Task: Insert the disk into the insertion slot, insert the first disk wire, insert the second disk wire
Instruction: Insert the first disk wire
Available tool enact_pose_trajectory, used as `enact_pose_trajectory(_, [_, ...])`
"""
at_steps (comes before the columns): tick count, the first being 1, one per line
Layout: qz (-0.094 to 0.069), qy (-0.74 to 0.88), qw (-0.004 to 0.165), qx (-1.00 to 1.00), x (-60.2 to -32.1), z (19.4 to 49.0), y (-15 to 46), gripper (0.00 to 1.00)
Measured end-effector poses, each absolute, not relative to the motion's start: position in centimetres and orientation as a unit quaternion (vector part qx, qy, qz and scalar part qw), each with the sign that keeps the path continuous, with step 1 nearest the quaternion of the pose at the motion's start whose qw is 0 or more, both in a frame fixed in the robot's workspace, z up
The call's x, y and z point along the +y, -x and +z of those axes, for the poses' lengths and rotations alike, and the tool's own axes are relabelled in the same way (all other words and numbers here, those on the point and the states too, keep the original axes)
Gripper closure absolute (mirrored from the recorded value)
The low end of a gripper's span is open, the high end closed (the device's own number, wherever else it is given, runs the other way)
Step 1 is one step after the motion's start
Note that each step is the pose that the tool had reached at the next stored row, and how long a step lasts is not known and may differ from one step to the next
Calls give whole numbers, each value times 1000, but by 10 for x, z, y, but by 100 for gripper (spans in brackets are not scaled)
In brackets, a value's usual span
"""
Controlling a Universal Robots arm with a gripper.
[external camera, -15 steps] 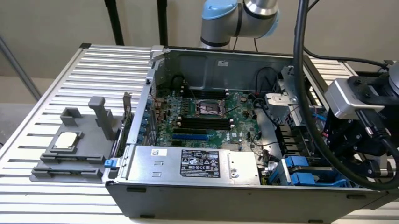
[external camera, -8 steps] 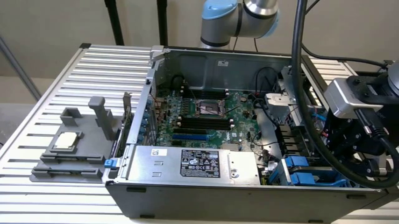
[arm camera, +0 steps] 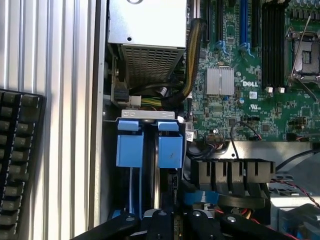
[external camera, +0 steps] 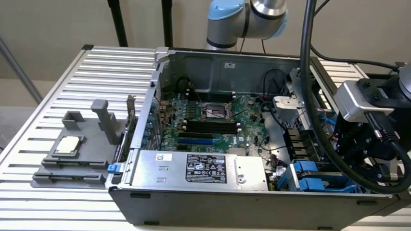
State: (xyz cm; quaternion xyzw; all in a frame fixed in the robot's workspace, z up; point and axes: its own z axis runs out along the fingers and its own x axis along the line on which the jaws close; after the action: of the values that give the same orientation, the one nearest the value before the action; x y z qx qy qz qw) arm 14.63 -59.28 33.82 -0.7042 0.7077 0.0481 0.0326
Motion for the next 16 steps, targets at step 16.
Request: enact_pose_trajectory(16, [48,703,33,709,-591,334,-149,83])
